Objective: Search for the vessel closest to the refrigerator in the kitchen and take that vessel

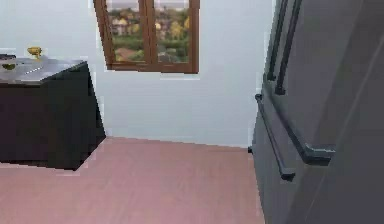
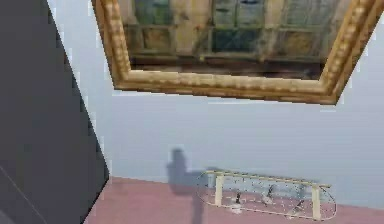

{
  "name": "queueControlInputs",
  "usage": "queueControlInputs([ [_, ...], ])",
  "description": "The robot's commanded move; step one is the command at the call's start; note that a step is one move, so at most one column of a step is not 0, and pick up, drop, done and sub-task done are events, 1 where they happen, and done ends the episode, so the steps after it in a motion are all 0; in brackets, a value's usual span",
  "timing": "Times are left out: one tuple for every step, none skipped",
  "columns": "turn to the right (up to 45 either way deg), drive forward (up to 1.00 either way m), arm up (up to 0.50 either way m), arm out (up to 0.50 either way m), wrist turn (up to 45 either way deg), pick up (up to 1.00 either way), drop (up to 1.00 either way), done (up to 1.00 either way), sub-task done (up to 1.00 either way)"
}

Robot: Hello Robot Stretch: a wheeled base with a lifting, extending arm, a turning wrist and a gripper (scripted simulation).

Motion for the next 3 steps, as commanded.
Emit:
queueControlInputs([
  [-45.0,0.0,0.0,0.0,0.0,0.0,0.0,0.0,0.0],
  [-15.0,0.0,0.0,0.0,0.0,0.0,0.0,0.0,0.0],
  [0.0,1.0,0.0,0.0,0.0,0.0,0.0,0.0,0.0],
])
